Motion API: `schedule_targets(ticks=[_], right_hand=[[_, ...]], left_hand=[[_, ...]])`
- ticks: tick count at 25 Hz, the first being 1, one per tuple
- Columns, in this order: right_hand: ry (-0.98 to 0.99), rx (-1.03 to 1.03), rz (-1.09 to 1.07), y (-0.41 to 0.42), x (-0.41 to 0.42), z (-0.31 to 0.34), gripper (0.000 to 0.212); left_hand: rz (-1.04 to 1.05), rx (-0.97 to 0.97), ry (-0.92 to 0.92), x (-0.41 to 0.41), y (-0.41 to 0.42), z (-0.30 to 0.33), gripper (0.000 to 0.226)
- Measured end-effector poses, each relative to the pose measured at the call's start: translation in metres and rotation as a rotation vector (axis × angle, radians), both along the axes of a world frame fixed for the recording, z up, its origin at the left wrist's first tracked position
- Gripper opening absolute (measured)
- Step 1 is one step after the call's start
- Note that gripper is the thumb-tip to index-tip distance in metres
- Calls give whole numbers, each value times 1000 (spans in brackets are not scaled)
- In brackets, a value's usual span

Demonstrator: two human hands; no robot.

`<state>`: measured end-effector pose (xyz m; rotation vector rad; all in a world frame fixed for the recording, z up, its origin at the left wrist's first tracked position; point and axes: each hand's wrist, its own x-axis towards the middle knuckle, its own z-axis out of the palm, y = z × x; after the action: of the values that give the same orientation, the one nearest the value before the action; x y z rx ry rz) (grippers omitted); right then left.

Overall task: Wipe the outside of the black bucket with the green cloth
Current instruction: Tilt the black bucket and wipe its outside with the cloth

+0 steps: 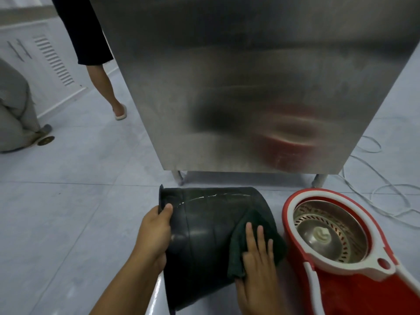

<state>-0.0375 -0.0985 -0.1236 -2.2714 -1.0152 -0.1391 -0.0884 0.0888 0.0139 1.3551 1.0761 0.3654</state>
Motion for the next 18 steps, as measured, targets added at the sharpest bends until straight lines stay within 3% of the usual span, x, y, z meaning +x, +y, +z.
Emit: schedule_targets(ticks=[2,4,10,12,15,18], right_hand=[[-100,-18,48,7,-17,-3,21],[-170,20,108,11,-23,6,13],[-150,74,208,21,-5,69,13],[-66,112,223,24,1,86,27],[230,214,114,22,23,97,54],[426,247,-65,9,60,87,45]], left_hand=[[-48,9,-14,2,-1,-3,27],[-109,36,-43,4,-7,-5,30],[-268,177,-101,5,-31,2,58],[-373,188,-156,2,-37,2,57],[-490,306,-148,-3,-42,-5,49],[-376,371,-105,-4,-43,-10,32]])
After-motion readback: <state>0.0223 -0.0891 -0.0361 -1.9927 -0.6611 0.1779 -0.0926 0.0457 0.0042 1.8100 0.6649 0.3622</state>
